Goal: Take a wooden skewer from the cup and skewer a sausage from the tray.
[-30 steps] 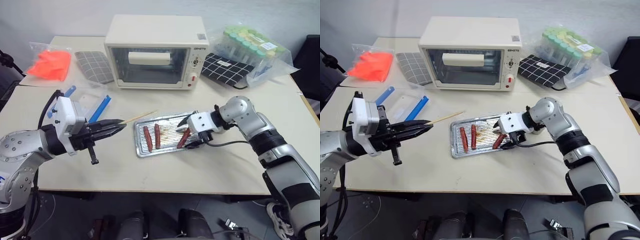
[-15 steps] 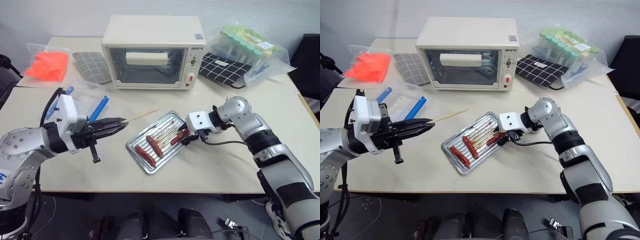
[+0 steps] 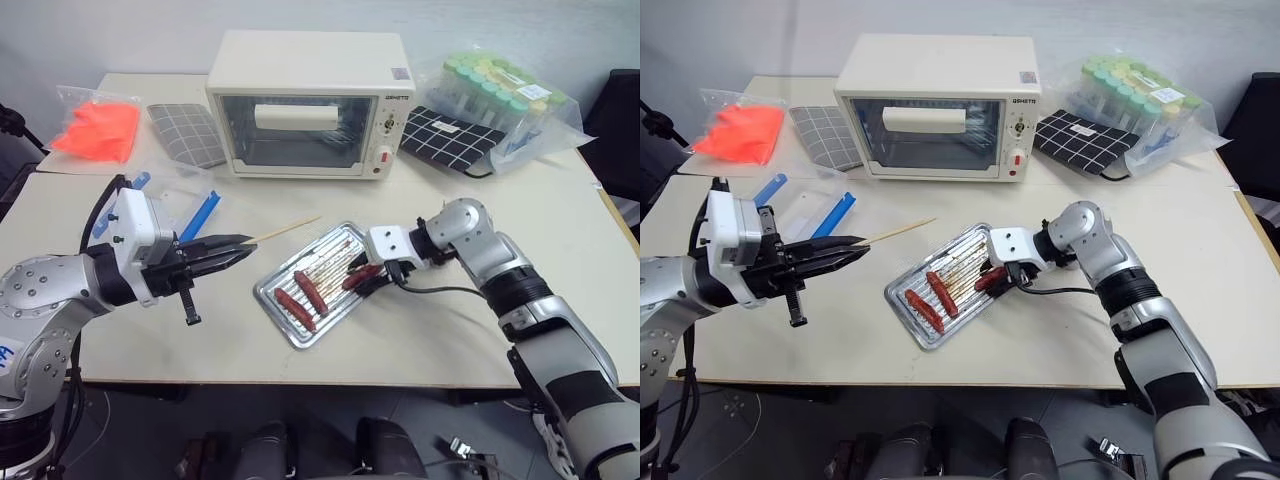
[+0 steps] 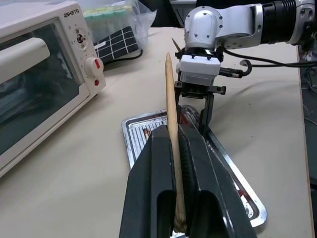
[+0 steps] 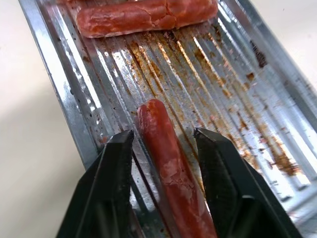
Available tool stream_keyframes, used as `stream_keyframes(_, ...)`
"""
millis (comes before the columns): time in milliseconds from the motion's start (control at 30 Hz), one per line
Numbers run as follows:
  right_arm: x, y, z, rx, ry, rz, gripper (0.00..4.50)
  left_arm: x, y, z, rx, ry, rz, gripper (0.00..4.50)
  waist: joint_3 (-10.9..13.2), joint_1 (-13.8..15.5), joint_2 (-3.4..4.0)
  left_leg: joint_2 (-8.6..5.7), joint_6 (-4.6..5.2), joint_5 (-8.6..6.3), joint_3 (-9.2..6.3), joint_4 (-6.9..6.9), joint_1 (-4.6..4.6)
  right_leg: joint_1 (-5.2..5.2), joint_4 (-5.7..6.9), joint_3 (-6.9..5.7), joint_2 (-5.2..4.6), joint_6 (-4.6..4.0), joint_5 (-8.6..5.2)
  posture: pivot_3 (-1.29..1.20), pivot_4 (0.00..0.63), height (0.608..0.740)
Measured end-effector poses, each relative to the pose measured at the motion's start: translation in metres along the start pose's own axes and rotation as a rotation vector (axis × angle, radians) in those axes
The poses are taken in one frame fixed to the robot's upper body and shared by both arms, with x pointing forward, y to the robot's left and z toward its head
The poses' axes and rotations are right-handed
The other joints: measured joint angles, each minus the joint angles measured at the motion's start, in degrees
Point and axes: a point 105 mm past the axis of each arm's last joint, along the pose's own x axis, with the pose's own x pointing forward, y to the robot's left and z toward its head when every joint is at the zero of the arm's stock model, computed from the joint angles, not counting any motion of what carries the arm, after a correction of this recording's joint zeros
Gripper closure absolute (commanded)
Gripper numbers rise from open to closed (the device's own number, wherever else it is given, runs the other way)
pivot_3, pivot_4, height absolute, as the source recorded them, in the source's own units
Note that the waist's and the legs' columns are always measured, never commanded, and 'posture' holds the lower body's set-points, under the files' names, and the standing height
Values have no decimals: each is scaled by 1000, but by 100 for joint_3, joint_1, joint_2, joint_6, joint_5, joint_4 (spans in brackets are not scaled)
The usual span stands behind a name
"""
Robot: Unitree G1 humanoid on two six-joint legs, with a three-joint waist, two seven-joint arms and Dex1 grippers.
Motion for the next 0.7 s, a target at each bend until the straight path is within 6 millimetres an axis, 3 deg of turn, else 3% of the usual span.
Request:
stream_keyframes(100,0,0,-1,16,1,-1,4276,1,2,-2,-9,1,1,4500,0,-5,0,0,0,0,1,0,1,0,0,0,0,0,0,0,150,740)
stream_keyframes(133,0,0,-1,24,0,-4,4350,1,2,-2,-12,2,1,4500,0,-5,0,0,0,0,0,0,1,0,0,0,0,0,0,0,150,740)
stream_keyframes(700,-2,3,6,120,-21,-23,4350,4,2,-6,-7,1,-42,4500,0,-3,0,0,0,0,4,0,1,-3,3,0,0,0,0,0,150,740)
